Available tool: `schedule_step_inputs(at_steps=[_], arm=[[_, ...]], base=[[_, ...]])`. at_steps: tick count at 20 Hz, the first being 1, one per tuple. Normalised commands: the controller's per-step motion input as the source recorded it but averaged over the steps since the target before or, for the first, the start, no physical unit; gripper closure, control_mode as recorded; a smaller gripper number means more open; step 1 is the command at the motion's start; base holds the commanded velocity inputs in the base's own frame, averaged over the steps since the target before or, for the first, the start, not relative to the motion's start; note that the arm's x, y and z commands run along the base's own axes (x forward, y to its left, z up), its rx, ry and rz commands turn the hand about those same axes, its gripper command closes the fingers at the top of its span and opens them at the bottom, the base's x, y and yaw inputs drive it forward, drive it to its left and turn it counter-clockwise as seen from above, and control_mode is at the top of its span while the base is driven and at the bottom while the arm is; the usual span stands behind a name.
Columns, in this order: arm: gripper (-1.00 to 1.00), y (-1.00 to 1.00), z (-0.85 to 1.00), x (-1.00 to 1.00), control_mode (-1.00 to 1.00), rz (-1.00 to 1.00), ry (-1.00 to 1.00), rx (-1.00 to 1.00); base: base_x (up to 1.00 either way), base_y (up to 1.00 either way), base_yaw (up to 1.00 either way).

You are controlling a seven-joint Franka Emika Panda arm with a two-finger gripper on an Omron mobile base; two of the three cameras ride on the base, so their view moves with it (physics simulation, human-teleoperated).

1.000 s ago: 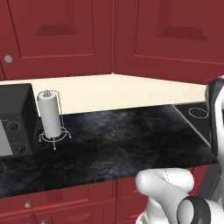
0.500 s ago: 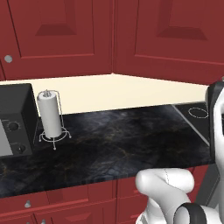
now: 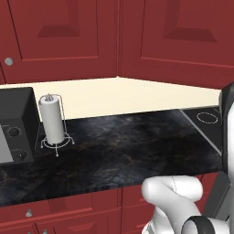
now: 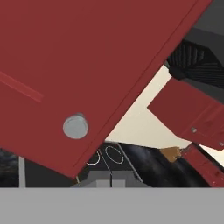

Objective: Open the cabinet, pick the kettle from the cabinet, and place it in the sink.

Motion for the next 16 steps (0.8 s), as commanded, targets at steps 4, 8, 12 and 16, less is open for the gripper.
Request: schedule_step_inputs(at_steps=[4,8,12,16], arm=[[1.00,0.00,0.10,-0.22,-1.00,0.00,0.00,0.18],[-1.00,-0.01,0.04,-0.15,-1.00,0.00,0.00,0.13],[-1.00,-0.22,0.00,-0.08,-1.00,0.00,-0.06,0.21],[-1.00,-0.30,-0.01,-0.01,-1.00,0.00,-0.10,0.38]], base=[[0.00,0.00,0.00],[0.00,0.00,0.00],[0.00,0.00,0.00],[0.00,0.00,0.00]])
